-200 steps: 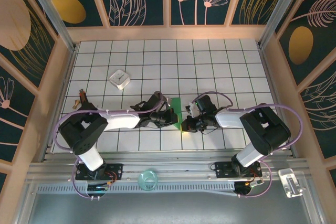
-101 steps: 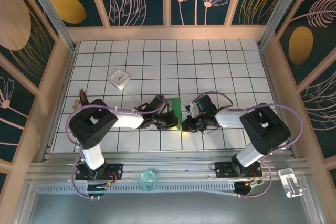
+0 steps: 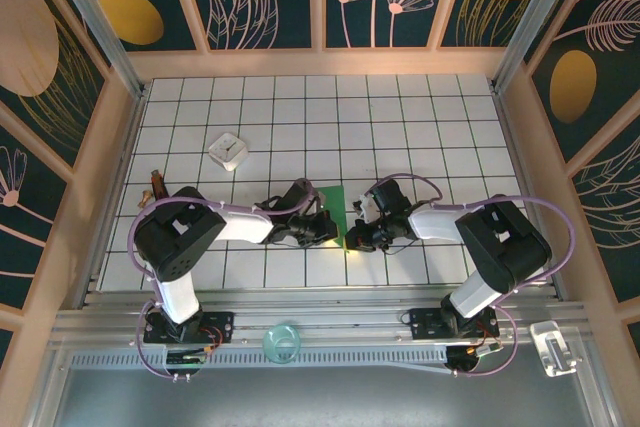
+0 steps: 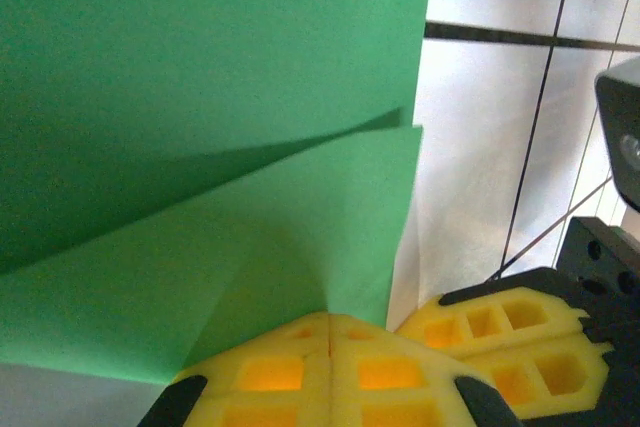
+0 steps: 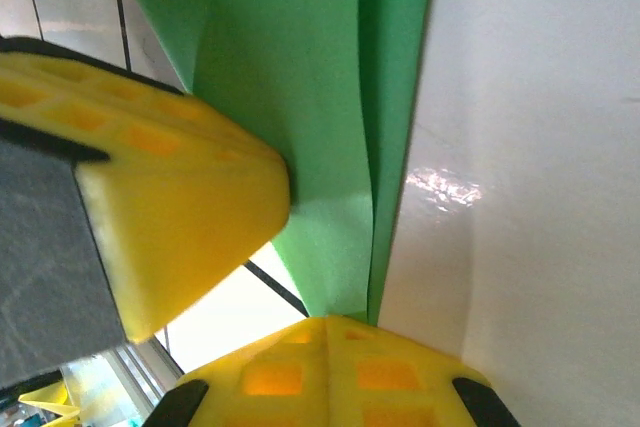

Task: Fold a paper plane with a square sheet of paper (pick it up from the middle)
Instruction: Perform the third fold on the triangle at the bottom-center of the table.

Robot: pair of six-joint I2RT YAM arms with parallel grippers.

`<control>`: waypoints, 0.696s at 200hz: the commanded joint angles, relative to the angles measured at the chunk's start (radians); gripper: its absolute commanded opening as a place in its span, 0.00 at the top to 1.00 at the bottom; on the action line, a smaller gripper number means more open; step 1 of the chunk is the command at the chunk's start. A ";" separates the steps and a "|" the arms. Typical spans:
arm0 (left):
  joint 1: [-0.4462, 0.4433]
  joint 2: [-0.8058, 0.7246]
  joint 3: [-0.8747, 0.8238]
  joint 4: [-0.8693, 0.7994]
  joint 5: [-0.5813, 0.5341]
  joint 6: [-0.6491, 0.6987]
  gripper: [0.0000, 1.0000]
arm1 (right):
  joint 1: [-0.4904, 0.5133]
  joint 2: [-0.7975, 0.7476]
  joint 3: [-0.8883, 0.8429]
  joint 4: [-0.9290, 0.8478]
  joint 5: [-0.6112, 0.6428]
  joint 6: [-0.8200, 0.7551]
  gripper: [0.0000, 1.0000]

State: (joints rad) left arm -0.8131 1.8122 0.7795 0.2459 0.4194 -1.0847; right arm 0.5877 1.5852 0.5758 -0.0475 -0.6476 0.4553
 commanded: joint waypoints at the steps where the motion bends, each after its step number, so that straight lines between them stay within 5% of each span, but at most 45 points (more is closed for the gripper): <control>1: 0.032 0.009 -0.011 -0.043 -0.029 0.021 1.00 | 0.005 0.080 -0.057 -0.191 0.256 0.016 1.00; 139: 0.178 0.026 -0.050 -0.065 -0.025 0.128 1.00 | 0.007 0.095 -0.062 -0.195 0.273 0.022 1.00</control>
State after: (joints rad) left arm -0.6880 1.8122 0.7666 0.2379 0.4774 -1.0019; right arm 0.5919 1.5932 0.5781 -0.0532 -0.6342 0.4744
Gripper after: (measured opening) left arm 0.061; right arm 0.042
